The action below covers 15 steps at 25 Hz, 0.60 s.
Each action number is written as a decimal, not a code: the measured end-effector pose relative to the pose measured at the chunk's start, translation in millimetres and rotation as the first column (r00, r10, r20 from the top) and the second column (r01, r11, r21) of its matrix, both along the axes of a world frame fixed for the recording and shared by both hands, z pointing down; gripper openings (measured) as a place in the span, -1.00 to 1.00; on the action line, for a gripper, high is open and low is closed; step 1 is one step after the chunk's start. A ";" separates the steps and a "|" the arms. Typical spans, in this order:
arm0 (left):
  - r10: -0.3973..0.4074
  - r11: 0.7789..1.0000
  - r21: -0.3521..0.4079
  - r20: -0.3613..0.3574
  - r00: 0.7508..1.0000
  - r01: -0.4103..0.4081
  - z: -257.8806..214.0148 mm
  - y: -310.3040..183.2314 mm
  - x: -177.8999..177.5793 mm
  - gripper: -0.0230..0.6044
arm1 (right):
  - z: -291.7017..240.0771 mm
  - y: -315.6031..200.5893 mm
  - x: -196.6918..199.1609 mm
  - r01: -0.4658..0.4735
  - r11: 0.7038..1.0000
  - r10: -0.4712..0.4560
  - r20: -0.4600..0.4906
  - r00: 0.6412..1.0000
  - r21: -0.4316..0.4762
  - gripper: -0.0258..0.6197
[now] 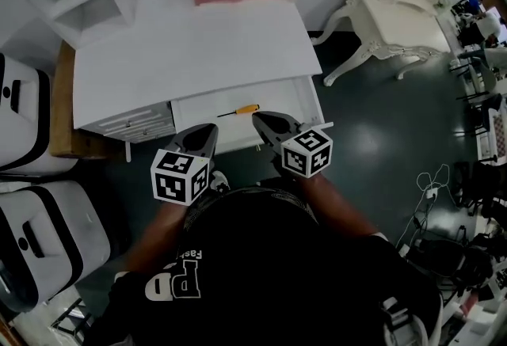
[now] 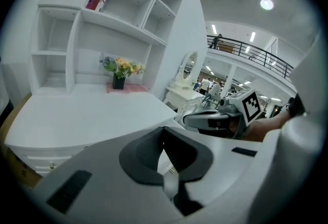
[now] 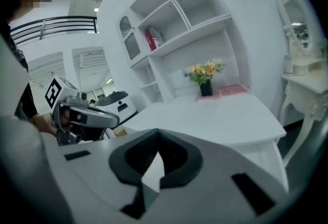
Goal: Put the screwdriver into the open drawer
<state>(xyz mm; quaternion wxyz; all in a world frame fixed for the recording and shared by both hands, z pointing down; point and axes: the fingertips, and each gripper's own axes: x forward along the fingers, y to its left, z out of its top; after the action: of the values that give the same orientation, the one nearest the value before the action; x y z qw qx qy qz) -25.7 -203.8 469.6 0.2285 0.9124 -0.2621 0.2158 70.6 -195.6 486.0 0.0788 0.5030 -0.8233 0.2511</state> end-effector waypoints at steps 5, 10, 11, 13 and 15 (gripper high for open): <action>-0.039 0.999 -0.004 -0.041 0.998 0.039 -13.3 22.0 13.9 -0.89 | -27.9 28.4 16.1 0.015 0.999 -0.016 0.000 1.000 0.050 -0.90; -0.089 0.996 0.003 -0.067 0.994 0.089 -21.1 58.0 32.3 -0.89 | -40.7 69.8 36.0 0.051 0.996 -0.052 0.005 0.999 0.069 -0.90; -0.096 0.995 0.004 -0.067 0.993 0.097 -21.7 66.0 37.4 -0.89 | -42.3 78.4 40.8 0.059 0.996 -0.060 0.003 0.998 0.072 -0.90; -0.114 0.993 0.008 -0.067 0.991 0.115 -22.4 82.3 47.0 -0.89 | -44.9 95.6 49.8 0.077 0.994 -0.077 0.005 0.997 0.076 -0.90; -0.139 0.990 0.008 -0.070 0.988 0.139 -22.4 100.4 54.6 -0.89 | -46.1 114.7 57.5 0.097 0.992 -0.098 0.003 0.995 0.077 -0.90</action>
<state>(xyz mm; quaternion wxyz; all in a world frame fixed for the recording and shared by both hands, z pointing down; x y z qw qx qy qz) 29.0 -103.4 447.1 0.2458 0.9004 -0.3184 0.1659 128.1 -80.9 439.9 0.0687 0.4640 -0.8561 0.2170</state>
